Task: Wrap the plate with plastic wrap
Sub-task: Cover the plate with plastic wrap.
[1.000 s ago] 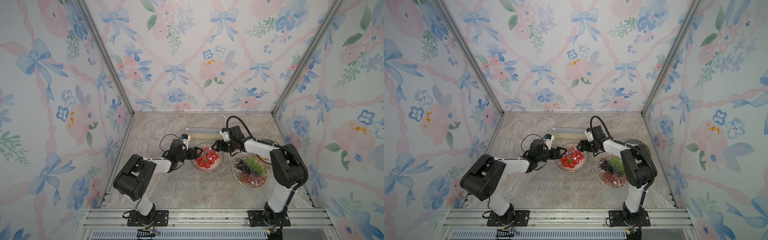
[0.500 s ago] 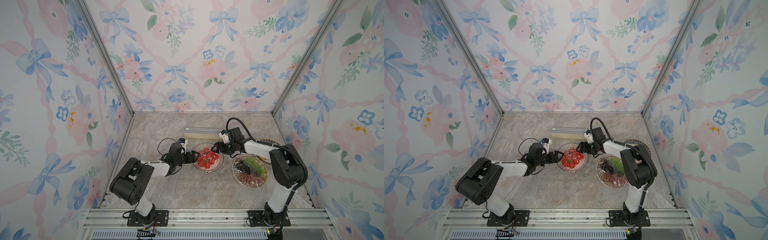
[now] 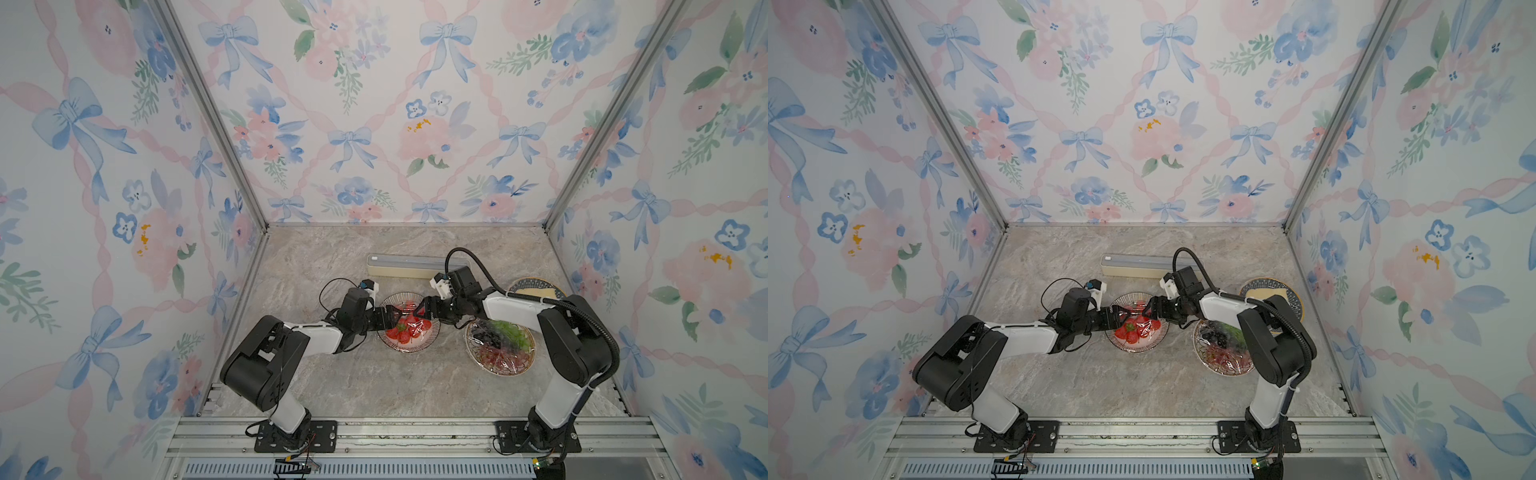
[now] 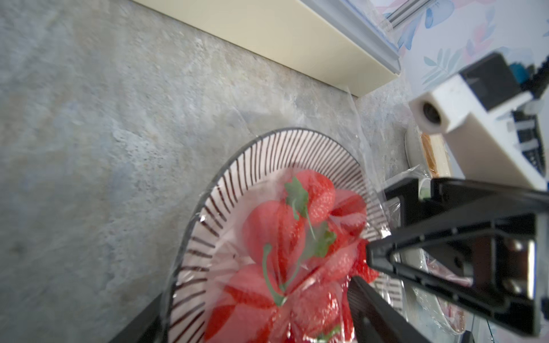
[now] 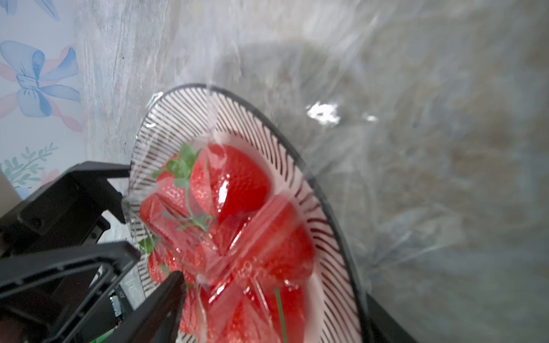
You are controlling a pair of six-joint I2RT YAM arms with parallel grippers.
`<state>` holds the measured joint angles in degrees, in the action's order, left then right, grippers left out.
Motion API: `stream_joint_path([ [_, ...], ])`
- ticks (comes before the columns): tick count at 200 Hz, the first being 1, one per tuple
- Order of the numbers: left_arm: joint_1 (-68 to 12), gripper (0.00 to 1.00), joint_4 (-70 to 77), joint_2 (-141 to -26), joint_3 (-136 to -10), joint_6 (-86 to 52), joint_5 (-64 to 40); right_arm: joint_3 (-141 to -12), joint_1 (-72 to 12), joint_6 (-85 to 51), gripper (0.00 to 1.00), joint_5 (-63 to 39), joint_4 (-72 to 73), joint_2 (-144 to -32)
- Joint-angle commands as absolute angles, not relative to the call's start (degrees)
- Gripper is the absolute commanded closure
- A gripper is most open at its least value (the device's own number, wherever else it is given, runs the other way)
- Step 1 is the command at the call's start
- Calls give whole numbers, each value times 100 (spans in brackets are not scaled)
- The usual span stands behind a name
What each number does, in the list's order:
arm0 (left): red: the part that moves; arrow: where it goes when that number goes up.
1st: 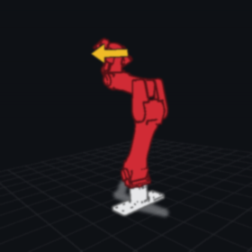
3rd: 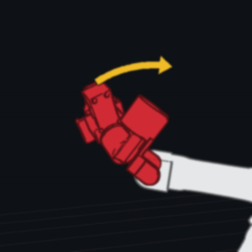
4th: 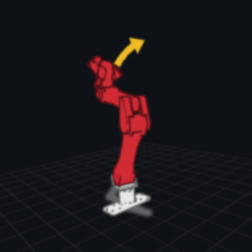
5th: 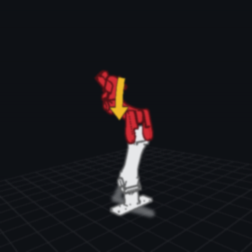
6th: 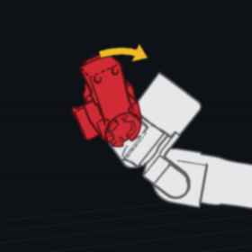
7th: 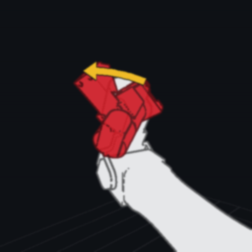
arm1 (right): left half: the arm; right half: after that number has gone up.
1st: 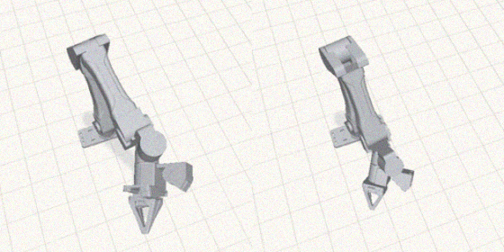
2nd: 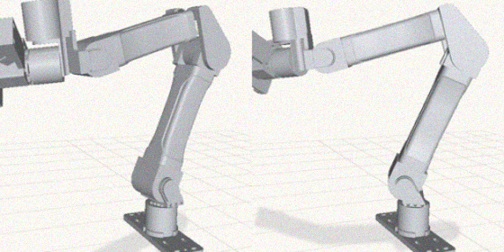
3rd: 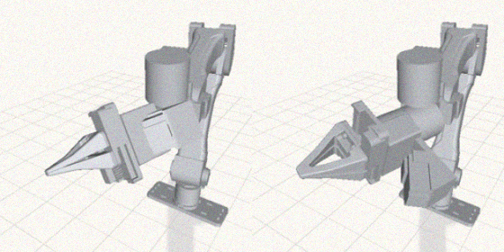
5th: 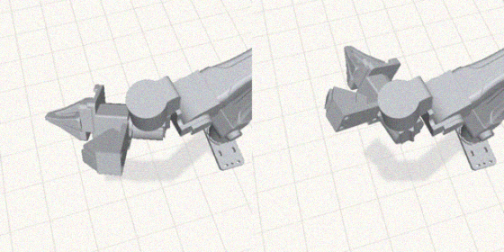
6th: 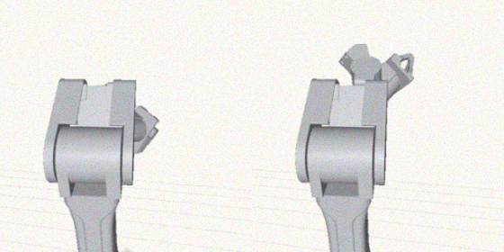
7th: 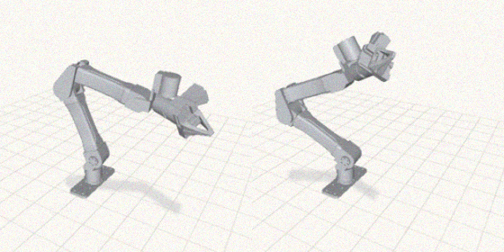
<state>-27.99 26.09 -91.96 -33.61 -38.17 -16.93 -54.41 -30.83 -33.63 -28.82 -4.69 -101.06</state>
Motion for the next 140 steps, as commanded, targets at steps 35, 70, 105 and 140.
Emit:
stream_joint_path([
  [35, -2274, 14, 2439, -8592, -3228, -3544, -1660, -5190, -2978, -3092, 16, -2211, -1531, -8896],
  [70, -2215, 14, 1631, -7898, -2976, -3315, -1257, -5697, -2925, -2561, 16, -2054, -1746, -8852],
  [105, -2213, 14, 1464, -7435, -2400, -3733, -1695, -6088, -3076, -2686, 17, -2463, -446, -9377],
  [140, -2224, 14, 1468, -7107, -1966, -3969, -1841, -6513, -3089, -2970, 18, -2669, 204, -10228],
])
